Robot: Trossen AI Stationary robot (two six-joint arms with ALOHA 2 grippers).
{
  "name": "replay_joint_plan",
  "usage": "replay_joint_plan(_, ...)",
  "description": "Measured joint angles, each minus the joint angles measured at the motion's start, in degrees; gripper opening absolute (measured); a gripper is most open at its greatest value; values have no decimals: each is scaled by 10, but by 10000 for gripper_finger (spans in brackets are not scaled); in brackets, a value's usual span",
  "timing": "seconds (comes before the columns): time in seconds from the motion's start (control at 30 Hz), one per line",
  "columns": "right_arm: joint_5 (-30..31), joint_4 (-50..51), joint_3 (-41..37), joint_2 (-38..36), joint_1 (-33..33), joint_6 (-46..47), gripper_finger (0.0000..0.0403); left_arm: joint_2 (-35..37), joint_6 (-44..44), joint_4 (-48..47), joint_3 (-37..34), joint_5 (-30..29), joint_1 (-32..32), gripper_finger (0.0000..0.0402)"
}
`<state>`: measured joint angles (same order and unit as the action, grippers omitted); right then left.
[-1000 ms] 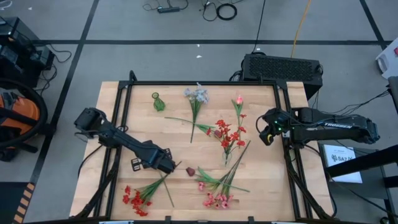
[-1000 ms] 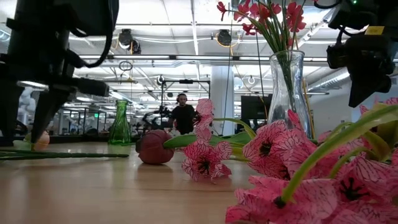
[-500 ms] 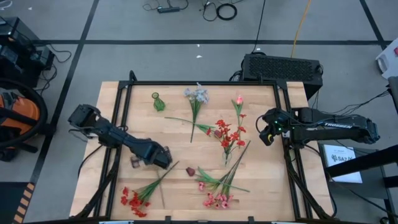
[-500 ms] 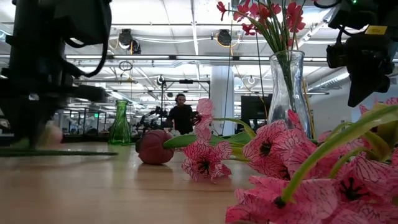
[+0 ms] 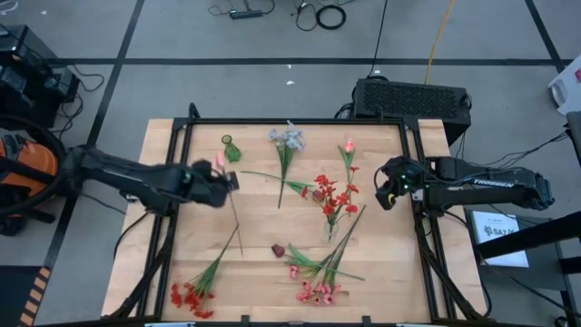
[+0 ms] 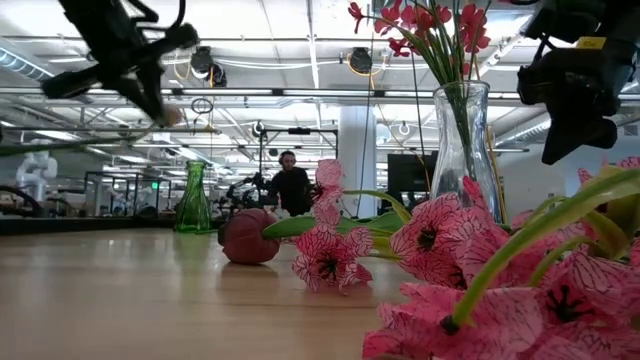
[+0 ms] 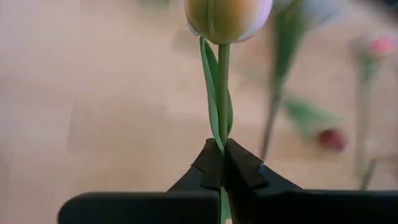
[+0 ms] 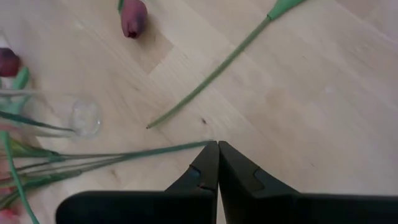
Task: Sort flowers into vase by color
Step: Put the bottom pink flower into the green vase
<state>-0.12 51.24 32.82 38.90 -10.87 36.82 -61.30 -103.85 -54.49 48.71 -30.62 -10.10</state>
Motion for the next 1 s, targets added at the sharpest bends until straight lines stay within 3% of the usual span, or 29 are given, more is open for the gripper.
replay_joint_plan(0.3,3,-11,0,0,0,1,0,129,446,120,0,-245,84,3)
replay_joint_plan(0.47,11,-11,0,0,0,48,0,155,671,222,0,-247,168,2)
replay_joint_plan(0.53,23,-12,0,0,0,62,0,155,763,273,0,-192,214,2)
replay_joint_plan(0.63,39,-13,0,0,0,79,0,149,854,363,0,-60,300,2)
replay_joint_plan(0.9,51,-14,0,0,0,123,0,145,940,557,1,315,499,2)
replay_joint_plan(1.0,54,-14,0,0,0,133,0,145,941,558,1,392,539,2)
